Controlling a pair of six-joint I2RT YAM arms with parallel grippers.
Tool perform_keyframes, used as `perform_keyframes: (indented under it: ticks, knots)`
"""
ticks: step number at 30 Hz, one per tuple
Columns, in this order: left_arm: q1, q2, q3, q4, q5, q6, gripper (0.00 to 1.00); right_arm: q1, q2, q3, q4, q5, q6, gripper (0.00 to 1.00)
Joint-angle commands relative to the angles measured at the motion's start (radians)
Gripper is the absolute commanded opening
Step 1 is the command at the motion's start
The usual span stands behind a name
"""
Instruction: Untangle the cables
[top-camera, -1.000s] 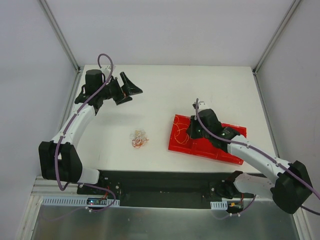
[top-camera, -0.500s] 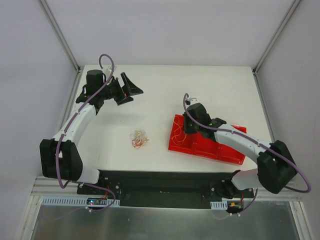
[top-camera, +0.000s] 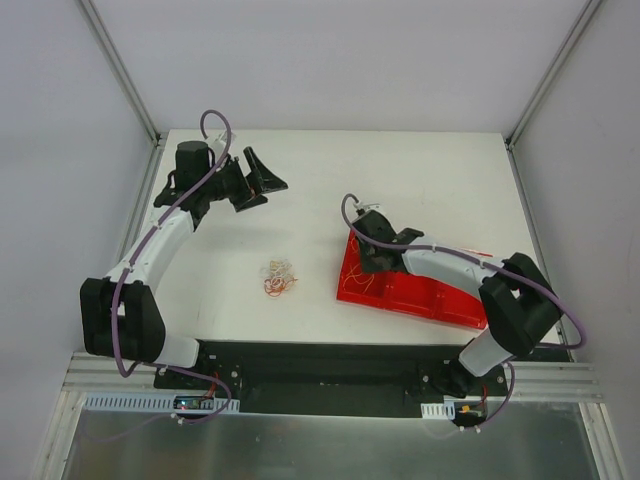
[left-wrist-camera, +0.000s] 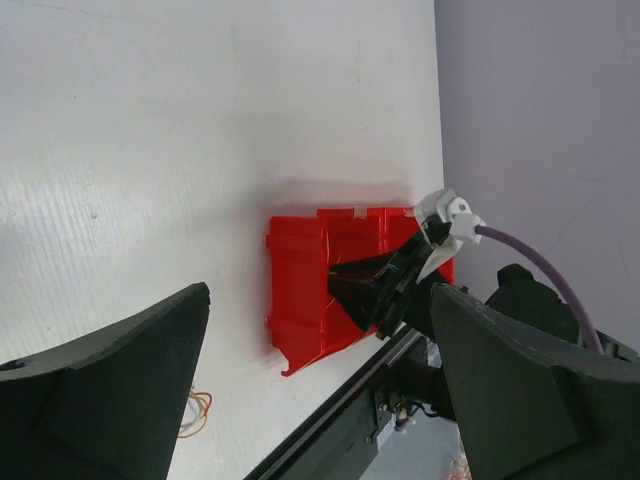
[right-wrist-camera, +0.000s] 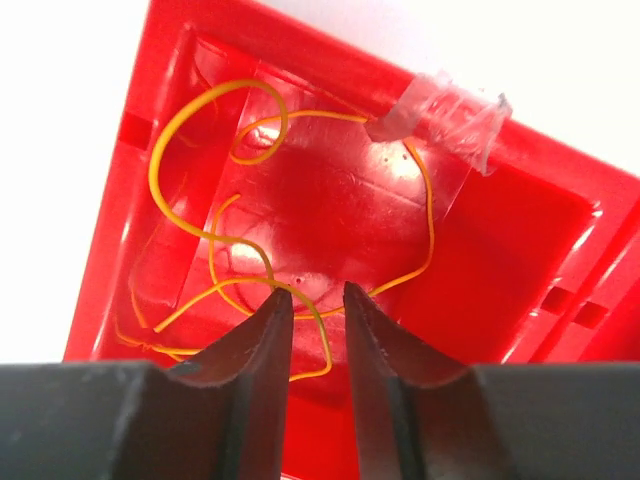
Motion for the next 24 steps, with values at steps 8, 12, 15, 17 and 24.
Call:
perform_keyframes:
  ticks: [8, 12, 15, 17, 24]
  knots:
    - [-0.133, -0.140, 0.058, -0.241, -0.175, 0.217, 0.81, 0.017, -0.267, 0.005, -0.084, 0.021, -0.027, 0.63]
    - [-0.132, -0.240, -0.025, -0.290, -0.166, 0.318, 0.86, 0.038, -0.345, -0.025, -0.006, -0.034, 0.005, 0.67]
    - [-0.132, -0.276, -0.116, -0.326, -0.195, 0.354, 0.88, 0.113, -0.313, 0.010, 0.096, -0.095, 0.021, 0.68]
    - [-0.130, -0.271, -0.172, -0.337, -0.192, 0.333, 0.86, 0.168, -0.237, 0.053, 0.165, -0.135, 0.063, 0.66]
    - [-0.130, -0.262, -0.344, -0.334, -0.175, 0.289, 0.80, 0.293, 0.035, 0.174, 0.317, -0.201, 0.209, 0.56]
